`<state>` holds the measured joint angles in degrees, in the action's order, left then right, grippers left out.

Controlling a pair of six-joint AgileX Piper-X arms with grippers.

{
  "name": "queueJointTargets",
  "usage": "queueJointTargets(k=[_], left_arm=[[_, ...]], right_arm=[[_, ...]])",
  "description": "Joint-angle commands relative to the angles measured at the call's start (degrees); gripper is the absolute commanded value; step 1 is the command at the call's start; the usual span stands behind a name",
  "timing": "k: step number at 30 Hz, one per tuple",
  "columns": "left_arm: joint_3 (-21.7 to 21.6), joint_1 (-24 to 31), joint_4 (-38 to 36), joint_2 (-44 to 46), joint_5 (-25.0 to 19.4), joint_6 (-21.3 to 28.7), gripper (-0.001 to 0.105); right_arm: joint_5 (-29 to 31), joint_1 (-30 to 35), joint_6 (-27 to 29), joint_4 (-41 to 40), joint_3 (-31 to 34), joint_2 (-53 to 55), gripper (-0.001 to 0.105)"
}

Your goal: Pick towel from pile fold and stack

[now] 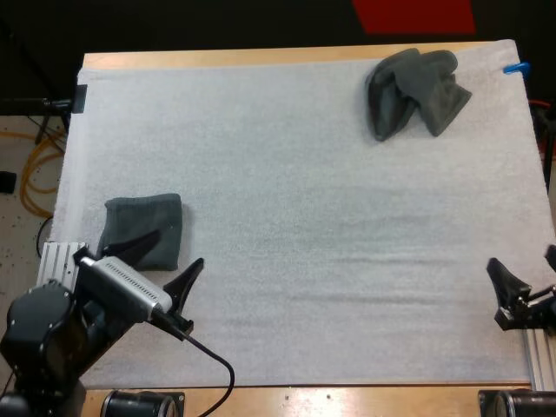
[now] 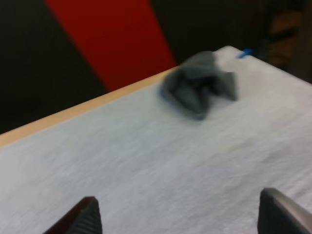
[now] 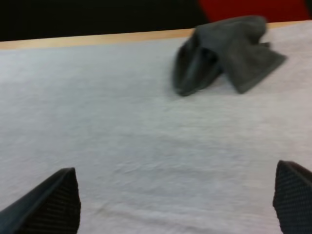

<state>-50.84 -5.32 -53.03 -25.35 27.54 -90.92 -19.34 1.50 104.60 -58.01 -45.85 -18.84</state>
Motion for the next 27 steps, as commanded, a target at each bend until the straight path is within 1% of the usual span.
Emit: queueJointTargets(k=[1,4,8,13,16,17,21,25,27], left_arm=[[-1.3,-2.0,0.7,-1.5,0.6,-0.1,0.064],[-2.3,-4.5,0.7,-4.4,0.6,-0.1,0.064],[-2.3,-5.6,1.4,-6.9,0.6,-0.1,0.064],[-2.3,-5.6,3.9,-8.7,0.9,-0.3,0.064],[-2.3,-5.6,5.5,-9.0,1.9,-0.3,0.064],[-2.3,-5.6,5.8,-9.0,1.9,-0.3,0.064],[-2.3,-5.6,6.8,-9.3,1.9,-0.3,0.064],[-2.3,-5.6,6.9,-9.6,1.9,-0.3,0.064],[-2.3,-5.6,6.9,-9.7,1.9,-0.3,0.064]], right_arm=[[-4.0,0.2,0.3,0.9,-1.4,-2.1,0.078],[-6.2,0.2,0.3,4.0,-2.4,-6.9,0.078],[-6.6,0.2,-0.2,11.0,-3.0,-13.2,0.078],[-6.6,0.1,-3.5,22.1,-4.7,-24.4,0.078],[-5.7,-0.4,-5.9,28.2,-7.3,-32.6,0.078],[-4.8,-0.8,-6.0,29.1,-8.1,-35.0,0.078],[2.5,-4.6,-5.8,33.2,-14.1,-47.1,0.078],[13.1,-8.5,-5.8,33.8,-21.2,-58.8,0.078],[16.0,-9.4,-5.9,33.8,-24.3,-64.4,0.078]])
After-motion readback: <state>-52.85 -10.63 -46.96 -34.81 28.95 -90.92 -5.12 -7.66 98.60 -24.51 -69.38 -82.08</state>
